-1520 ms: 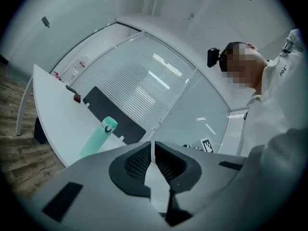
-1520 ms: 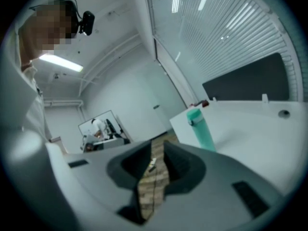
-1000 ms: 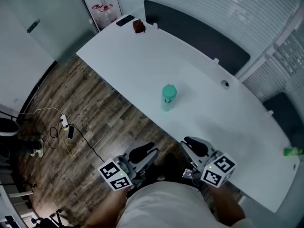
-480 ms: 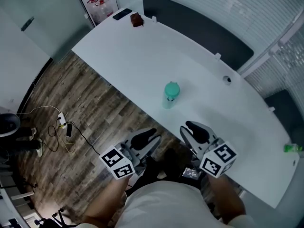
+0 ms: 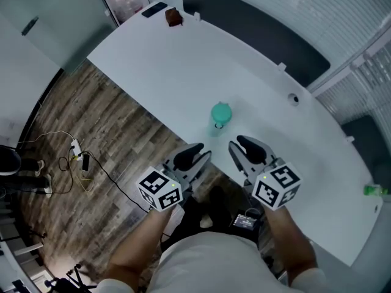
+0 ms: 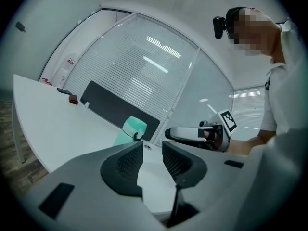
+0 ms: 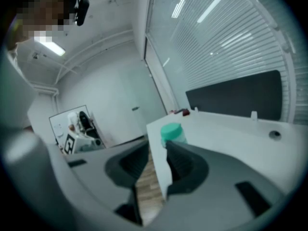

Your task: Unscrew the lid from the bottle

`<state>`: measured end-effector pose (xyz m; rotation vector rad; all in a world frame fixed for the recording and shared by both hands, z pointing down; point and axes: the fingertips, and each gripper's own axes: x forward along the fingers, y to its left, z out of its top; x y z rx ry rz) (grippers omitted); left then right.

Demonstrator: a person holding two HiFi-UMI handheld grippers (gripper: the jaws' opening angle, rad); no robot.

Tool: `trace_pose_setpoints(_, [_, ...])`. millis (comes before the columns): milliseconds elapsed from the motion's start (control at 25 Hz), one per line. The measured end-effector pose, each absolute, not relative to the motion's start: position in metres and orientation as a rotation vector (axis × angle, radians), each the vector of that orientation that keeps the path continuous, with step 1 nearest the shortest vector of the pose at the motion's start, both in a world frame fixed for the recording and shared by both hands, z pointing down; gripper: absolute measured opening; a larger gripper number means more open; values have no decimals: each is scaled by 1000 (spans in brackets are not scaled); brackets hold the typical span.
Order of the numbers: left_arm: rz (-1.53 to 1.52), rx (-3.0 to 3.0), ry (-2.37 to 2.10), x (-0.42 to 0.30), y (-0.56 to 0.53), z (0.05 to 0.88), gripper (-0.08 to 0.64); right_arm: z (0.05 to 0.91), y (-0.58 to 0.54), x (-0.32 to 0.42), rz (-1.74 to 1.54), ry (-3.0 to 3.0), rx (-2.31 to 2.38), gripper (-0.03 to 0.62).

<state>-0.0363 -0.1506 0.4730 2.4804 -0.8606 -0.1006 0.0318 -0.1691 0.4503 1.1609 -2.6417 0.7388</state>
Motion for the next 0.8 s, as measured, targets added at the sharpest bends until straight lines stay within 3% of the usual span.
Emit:
trace_pose_setpoints(560, [137,2565,-957,-20,-201,513,266,458,-211,24,669,-2567,1209,164])
trace_pose_setpoints(800, [218,2586,-1004,-7,-224,526,313,462,-231,15,596,-2525,1232,246])
